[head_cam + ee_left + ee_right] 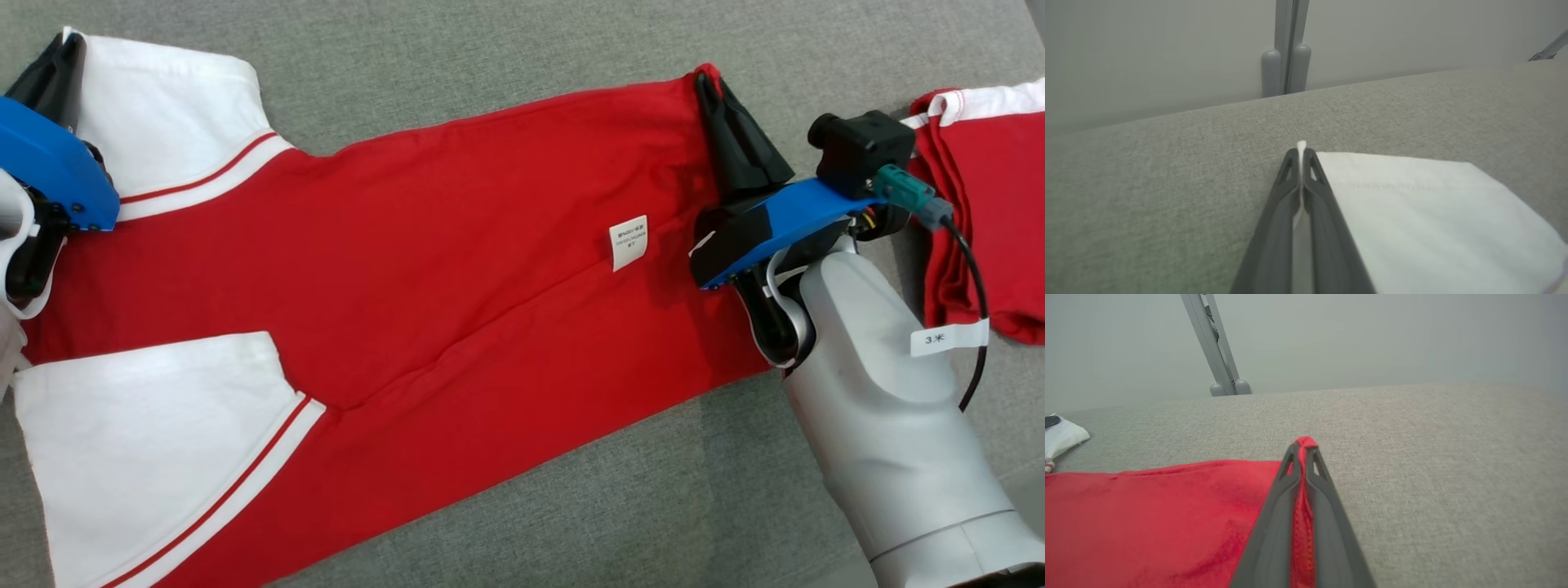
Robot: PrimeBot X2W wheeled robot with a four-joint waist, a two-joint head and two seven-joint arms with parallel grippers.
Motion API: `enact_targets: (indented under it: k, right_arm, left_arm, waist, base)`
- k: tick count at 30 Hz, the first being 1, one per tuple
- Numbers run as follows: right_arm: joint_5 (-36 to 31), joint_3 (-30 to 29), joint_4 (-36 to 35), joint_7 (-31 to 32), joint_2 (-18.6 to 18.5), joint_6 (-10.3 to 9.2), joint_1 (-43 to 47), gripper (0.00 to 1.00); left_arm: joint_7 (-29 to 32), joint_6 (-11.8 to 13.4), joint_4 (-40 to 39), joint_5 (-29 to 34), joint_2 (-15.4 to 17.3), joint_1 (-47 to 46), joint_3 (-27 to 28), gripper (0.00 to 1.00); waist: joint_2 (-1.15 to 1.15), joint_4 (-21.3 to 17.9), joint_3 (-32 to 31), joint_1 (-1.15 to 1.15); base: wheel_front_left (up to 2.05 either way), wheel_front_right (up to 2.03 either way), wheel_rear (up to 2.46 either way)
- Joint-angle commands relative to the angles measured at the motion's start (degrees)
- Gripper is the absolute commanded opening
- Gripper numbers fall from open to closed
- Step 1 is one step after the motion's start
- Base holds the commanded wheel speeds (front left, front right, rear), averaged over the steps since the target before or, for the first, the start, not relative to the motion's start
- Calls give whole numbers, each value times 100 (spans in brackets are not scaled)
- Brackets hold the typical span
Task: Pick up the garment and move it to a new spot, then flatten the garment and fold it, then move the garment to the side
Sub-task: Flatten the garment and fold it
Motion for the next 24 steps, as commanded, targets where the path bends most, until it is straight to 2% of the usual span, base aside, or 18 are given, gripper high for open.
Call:
enact_targets:
  k: [1,5,9,13,19,24]
  right_arm:
    - [-35,-67,-31,-18,-23,-2,28,0]
    - [-153,-337,-18,-18,-21,-2,46,0]
    - [-403,-733,82,-18,-26,-2,154,0]
    - [-734,-1171,213,-19,-21,-2,253,0]
    - [-1172,-1917,324,-18,-24,-1,571,0]
    - [-1351,-2293,454,-19,-27,-1,945,0]
  left_arm:
    - [-151,15,4,33,64,-34,-24,0]
    - [-577,15,-370,-2,178,-94,-34,0]
    - [-752,15,-843,-38,204,155,-76,0]
    - [-797,15,-1370,28,172,352,196,0]
    - [-792,14,-2211,603,-176,1297,892,0]
    - [-793,14,-2565,1030,-619,2156,1333,0]
  waist:
    - [1,51,2,0]
    - [1,226,-43,0]
    - [1,499,-199,0]
    - [1,780,-421,0]
    - [1,1184,-855,0]
    - [1,1402,-1269,0]
  base:
    - [0,0,0]
    - [0,0,0]
    - [0,0,0]
    - [0,0,0]
    - [0,0,0]
    - [0,0,0]
